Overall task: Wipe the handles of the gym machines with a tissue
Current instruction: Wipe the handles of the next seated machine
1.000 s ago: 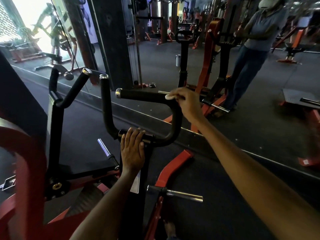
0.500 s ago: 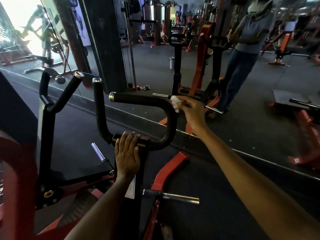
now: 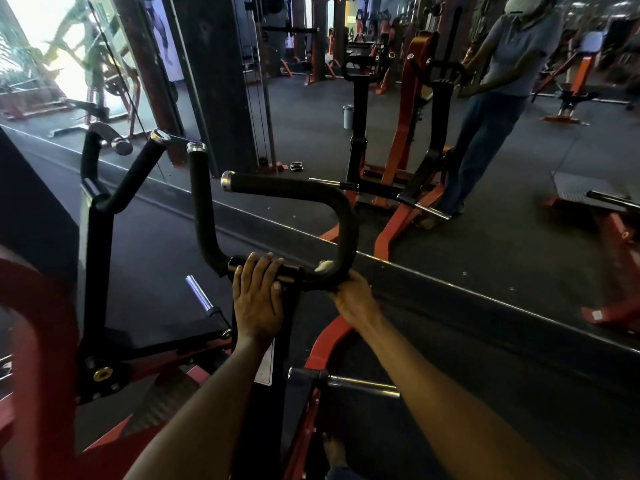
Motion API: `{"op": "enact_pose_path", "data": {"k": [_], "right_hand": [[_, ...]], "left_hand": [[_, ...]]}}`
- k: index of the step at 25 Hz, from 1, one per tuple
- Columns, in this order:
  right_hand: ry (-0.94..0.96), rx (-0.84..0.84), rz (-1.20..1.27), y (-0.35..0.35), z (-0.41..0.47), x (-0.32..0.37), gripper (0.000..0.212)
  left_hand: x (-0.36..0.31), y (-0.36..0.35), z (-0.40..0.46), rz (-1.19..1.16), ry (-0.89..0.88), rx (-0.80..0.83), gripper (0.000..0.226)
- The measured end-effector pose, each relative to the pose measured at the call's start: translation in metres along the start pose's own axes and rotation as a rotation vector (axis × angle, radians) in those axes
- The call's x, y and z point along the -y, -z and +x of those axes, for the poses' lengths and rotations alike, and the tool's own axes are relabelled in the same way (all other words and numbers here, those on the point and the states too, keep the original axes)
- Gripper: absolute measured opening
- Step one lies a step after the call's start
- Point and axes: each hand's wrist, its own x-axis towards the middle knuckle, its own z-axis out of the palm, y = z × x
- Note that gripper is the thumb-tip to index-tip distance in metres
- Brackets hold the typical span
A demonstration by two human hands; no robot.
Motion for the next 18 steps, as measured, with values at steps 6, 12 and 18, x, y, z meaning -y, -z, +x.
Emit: {"op": "enact_pose_path", "data": {"k": [6,12,18], "right_hand": [[-0.152,0.115,0.105,0.008,-0.022,-0.012,0.023],[0.549,-0.21,-0.308,0.029,0.019,0.071,0.017],[0.542,-0.362,-0.34,-0.005,-0.041,-0.054,0.018]], "left_hand": [[0.003,-0.002,0.001,-0.009,-0.005,0.003,0.042],[0.003,-0.003,-0.002,0.004,-0.012,-0.001,0.042],[0.002,-0.002,-0.001,-0.016,0.012,-0.003,0.042]]}}
